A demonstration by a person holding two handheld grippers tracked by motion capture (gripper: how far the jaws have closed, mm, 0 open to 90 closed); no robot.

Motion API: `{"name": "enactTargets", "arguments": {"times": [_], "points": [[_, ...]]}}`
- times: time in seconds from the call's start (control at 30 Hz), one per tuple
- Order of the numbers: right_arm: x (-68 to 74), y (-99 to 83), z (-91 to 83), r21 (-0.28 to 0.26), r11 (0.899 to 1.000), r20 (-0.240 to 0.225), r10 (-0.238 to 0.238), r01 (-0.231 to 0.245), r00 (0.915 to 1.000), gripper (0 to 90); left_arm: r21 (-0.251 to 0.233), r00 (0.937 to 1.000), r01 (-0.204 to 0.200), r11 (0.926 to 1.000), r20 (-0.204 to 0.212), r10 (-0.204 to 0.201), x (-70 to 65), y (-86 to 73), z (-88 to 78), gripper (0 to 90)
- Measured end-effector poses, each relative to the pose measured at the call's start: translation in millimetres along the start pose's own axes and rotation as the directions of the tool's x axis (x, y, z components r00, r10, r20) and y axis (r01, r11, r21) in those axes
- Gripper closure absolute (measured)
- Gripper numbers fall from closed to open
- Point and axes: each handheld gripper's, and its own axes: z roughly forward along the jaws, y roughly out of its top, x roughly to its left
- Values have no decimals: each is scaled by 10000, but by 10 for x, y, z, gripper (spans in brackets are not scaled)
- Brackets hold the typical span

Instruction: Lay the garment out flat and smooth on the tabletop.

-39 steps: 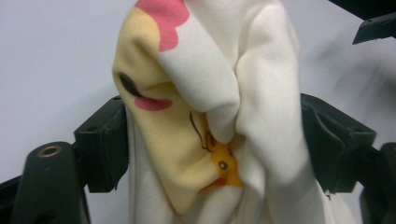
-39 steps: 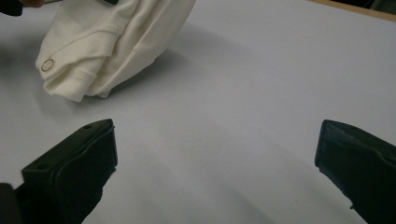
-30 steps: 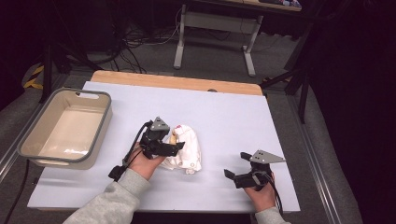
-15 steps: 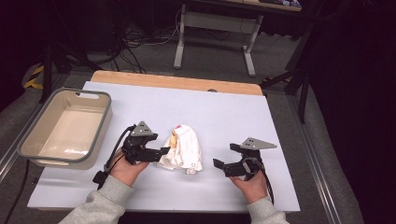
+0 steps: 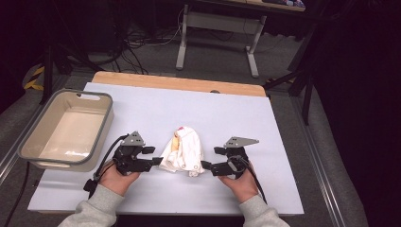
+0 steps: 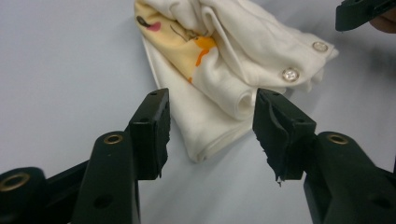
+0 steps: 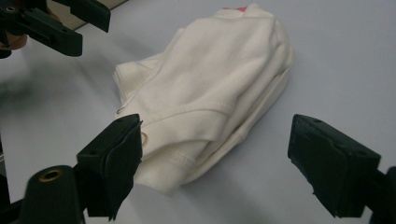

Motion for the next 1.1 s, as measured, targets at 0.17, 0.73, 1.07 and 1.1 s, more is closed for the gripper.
{"name": "enactTargets", "arguments": {"times": [0.17,0.73,1.07,1.1], "points": [[52,7,175,729,9972,85,-163,157,9998,214,95,10000,23,10000,-22,-23,8,-66,-22,497],[-2,-94,459,1337,9907,-852,356,-240,9957,668,213,9997,39,9998,-241,-34,-20,-155,-8,467],[64,-8,381,1643,9837,-146,-714,728,9973,849,82,9996,44,10000,-294,-42,-18,-167,-13,462],[64,-8,381,1643,9837,-146,-714,728,9973,849,82,9996,44,10000,-294,-42,-18,-167,-13,462]]}}
